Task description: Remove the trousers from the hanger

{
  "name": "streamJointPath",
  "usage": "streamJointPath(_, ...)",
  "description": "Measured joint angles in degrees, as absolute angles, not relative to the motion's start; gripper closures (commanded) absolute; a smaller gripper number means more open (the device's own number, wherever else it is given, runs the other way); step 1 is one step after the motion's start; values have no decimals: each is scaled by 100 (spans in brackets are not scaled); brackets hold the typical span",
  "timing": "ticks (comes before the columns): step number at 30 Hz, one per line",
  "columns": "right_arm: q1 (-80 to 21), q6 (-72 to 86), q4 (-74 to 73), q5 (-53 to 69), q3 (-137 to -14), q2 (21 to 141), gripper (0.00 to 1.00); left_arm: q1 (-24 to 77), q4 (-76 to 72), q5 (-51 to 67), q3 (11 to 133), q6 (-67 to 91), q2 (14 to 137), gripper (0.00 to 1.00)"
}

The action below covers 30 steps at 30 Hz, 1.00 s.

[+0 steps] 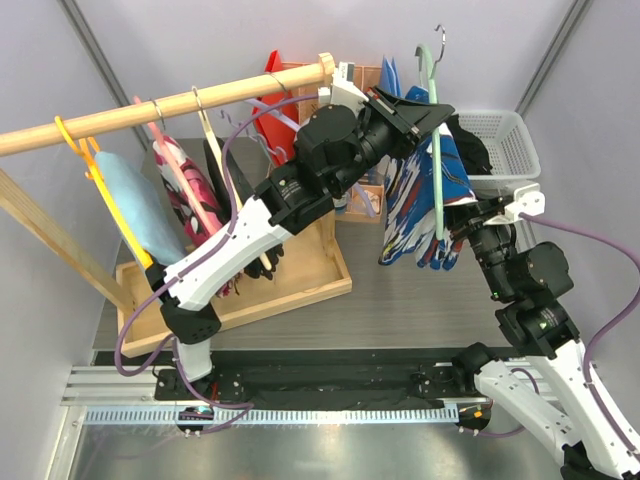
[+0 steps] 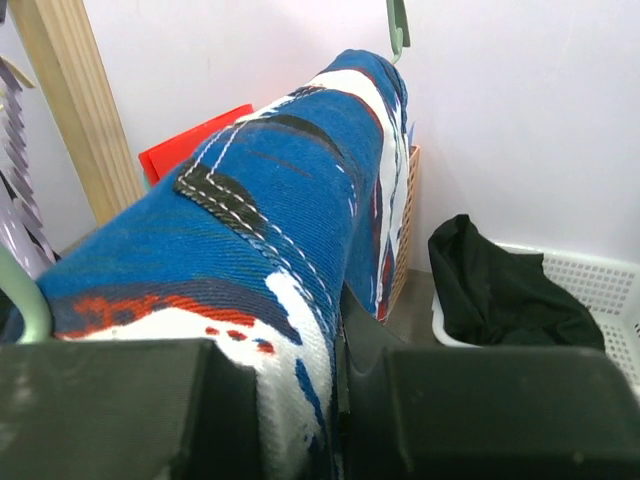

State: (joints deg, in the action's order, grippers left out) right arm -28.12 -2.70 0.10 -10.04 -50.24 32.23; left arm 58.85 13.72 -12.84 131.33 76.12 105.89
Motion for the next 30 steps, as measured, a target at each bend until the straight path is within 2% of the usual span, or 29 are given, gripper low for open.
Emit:
streamJointPath(19, -2818, 2073, -545, -1922, -5935, 3562, 99, 5883, 792, -1260, 12606, 7603, 10398, 100)
streamJointPath(30, -2818, 2545, -467, -2257, -6674, 4014, 99, 5883, 502, -1304, 12092, 7618, 10160, 100)
